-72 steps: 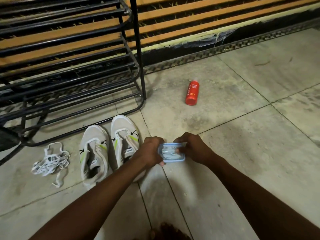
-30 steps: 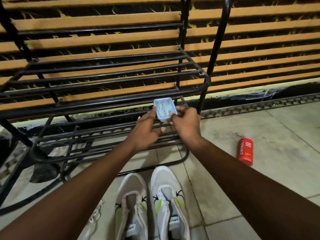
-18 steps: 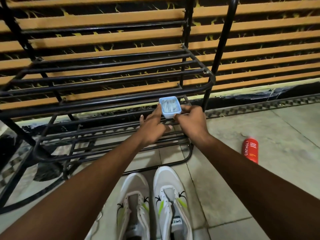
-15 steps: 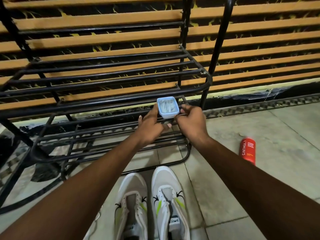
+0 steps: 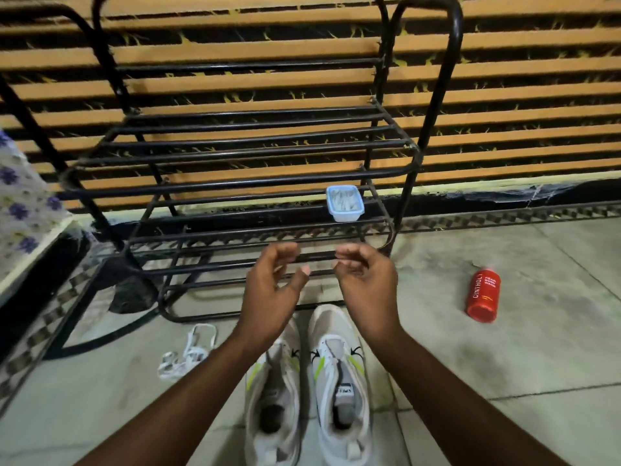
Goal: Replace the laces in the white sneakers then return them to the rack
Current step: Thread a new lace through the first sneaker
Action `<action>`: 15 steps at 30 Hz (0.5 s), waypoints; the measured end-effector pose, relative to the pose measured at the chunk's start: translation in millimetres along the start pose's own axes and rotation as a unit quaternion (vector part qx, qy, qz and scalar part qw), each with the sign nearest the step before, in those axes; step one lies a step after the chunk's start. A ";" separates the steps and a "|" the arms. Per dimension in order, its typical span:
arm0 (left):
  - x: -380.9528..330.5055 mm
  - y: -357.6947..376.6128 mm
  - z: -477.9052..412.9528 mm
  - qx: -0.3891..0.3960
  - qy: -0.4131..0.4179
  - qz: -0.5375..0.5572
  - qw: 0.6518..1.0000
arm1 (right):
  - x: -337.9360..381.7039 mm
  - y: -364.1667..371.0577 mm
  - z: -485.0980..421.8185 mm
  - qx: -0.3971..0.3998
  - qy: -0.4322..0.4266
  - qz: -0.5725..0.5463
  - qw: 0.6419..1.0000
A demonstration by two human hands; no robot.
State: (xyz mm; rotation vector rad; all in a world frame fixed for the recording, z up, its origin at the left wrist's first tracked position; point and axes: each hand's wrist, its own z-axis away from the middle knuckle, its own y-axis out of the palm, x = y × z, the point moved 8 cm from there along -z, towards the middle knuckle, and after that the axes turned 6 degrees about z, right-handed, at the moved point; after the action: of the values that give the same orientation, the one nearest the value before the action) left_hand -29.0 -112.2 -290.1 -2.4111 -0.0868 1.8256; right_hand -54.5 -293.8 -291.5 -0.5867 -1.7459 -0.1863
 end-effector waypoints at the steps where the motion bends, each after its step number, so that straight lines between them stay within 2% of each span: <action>1: 0.1 -8.8 8.8 -0.005 -0.002 -0.004 1.000 | 1.0 6.4 9.8 0.011 0.003 -0.005 1.000; 5: 8.9 -33.4 37.4 -0.030 -0.010 -0.007 0.999 | -1.6 27.0 44.8 0.047 0.017 -0.005 0.999; 10: 36.5 -56.4 74.3 -0.058 -0.049 -0.015 0.997 | -9.7 54.4 86.1 0.146 0.012 0.035 0.989; 15: 72.0 -88.5 104.8 -0.078 -0.068 -0.061 0.993 | -26.4 69.1 118.1 0.176 0.036 0.063 0.982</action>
State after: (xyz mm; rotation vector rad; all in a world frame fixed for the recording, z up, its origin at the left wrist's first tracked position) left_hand -108.1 -10.0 -375.7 -2.3168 -0.3940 1.9909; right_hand -119.7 -191.7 -360.3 -0.4223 -1.6161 0.1866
